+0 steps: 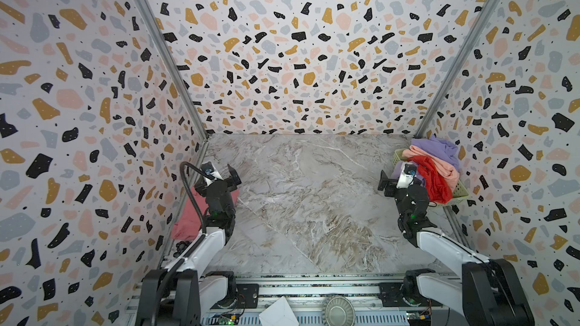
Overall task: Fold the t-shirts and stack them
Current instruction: 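Raise both grippers from rest and move them over the table, then reach the right gripper into the basket and grasp the red t-shirt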
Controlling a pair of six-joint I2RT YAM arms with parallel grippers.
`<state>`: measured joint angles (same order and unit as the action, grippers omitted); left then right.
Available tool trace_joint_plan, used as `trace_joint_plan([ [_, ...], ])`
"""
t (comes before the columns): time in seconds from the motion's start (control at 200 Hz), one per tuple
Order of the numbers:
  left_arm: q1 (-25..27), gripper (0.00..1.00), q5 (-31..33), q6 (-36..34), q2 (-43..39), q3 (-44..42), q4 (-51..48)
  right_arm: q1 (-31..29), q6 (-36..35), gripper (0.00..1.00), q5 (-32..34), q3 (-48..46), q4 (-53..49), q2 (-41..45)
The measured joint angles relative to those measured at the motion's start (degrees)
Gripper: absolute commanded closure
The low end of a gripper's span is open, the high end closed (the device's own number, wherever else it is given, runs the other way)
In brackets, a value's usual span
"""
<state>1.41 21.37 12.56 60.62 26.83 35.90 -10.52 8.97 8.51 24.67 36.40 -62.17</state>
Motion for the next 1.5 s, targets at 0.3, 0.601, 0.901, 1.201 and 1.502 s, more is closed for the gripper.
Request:
trace_joint_plan([
  [0.3, 7.3, 0.00, -23.3, 23.5, -8.3, 1.8, -13.4, -23.3, 17.5, 0.01, -8.5, 4.8, -23.9, 9.2],
  [0.601, 28.1, 0.01, -23.8, 35.2, -12.2, 1.8, -20.0, -33.0, 26.1, 0.01, -12.8, 4.8, -23.4, 0.0],
  [0.901, 29.4, 0.00, -22.2, 36.0, -9.1, 1.0, -15.1, -19.5, 20.9, 0.01, -12.2, 10.1, -24.2, -4.0],
  [1.201, 30.3, 0.00, -25.8, 24.4, 4.5, 17.6, -13.4, 10.2, 8.3, 0.00, -2.0, 27.5, -27.5, -8.3],
  [1.502, 38.8, 0.00, -29.6, 17.8, 18.3, 25.8, -14.5, 26.8, 2.5, 0.07, -5.2, 39.5, -35.7, -23.2],
])
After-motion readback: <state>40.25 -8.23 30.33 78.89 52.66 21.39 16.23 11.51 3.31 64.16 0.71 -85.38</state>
